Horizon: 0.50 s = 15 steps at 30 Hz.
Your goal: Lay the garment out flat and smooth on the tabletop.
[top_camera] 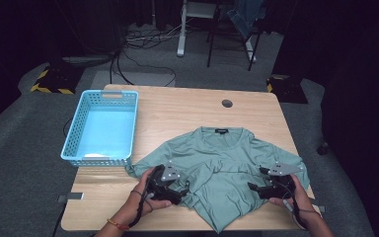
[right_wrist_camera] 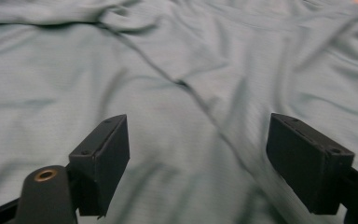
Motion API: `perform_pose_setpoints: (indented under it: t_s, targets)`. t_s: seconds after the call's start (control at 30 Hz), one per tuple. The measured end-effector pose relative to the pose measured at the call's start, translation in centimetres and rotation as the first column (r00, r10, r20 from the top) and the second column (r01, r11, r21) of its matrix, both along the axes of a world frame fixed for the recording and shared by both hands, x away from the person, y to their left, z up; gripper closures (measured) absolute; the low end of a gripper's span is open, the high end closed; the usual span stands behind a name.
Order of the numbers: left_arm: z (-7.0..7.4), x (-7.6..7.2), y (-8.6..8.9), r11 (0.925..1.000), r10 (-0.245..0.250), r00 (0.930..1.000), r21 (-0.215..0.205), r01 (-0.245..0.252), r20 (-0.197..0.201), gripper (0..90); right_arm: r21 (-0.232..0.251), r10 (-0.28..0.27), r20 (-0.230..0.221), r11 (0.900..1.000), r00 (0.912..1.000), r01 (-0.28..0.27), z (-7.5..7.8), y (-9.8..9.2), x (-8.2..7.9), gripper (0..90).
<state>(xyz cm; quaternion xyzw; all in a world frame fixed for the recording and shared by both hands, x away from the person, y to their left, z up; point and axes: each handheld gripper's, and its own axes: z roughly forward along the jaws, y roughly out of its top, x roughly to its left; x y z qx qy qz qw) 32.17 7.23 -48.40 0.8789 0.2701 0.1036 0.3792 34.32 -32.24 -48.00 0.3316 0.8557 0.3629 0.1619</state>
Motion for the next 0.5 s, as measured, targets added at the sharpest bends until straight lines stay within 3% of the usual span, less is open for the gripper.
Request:
perform_pose_setpoints:
  t_s: [0.07,0.2,0.33,0.5]
  targets:
    - [-0.6,-0.6,-0.9,0.9989,-0.018,0.9998,0.045,0.017,0.002,20.0,0.004,0.029,0.008,1.0,0.9995,-0.029,0.0,1.0,-0.6,22.9]
    - [-1.4,-1.2,-1.3,0.9977,-0.018,0.9998,0.066,0.018,0.003,20.8,-0.013,0.099,0.005,0.995,0.995,-0.099,-0.5,2.9,-1.5,23.0]
    - [-1.5,-0.7,-0.7,0.9985,-0.015,0.9997,0.053,0.016,-0.019,20.2,-0.059,0.106,-0.021,0.992,0.9941,-0.107,-1.4,4.0,-1.4,22.3]
    - [-1.7,0.4,0.1,0.9993,-0.008,0.9998,0.035,0.008,-0.021,18.8,-0.027,0.085,-0.06,0.996,0.9946,-0.087,-1.7,3.9,-0.6,17.5]
